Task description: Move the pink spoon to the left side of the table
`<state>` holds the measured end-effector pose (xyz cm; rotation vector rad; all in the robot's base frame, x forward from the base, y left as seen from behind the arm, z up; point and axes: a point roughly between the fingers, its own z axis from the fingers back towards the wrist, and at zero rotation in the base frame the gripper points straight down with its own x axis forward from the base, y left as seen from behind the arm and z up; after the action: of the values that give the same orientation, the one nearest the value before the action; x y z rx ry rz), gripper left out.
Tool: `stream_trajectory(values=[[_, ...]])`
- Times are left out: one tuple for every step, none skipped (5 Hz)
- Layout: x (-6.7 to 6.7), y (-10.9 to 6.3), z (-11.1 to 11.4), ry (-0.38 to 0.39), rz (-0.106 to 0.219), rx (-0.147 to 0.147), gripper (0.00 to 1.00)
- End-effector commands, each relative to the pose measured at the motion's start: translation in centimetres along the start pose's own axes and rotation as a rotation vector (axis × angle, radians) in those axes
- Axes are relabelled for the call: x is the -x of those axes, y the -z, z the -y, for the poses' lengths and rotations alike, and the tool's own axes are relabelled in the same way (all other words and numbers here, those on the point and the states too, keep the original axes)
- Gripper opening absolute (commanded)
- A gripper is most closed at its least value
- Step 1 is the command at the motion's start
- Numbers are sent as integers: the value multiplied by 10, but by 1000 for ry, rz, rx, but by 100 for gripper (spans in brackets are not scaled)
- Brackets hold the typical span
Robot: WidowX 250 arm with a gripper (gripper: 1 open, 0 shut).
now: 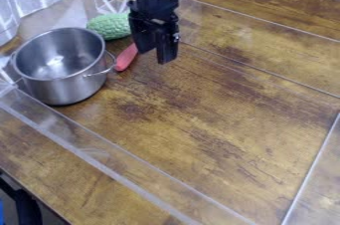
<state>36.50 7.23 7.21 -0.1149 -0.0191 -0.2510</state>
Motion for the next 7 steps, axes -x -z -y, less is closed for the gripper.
stream_trajectory(values=[[-5,-8,-12,6,36,-29,100],[-2,1,-20,-16,27,-28,100],[-4,4,-19,-16,18,-27,0],[-6,3,-18,-14,20,-28,0],[-9,9,-11,-30,24,-31,0],[-13,15,-5,-46,28,-33,0],[-14,21,-4,-69,32,-34,0]])
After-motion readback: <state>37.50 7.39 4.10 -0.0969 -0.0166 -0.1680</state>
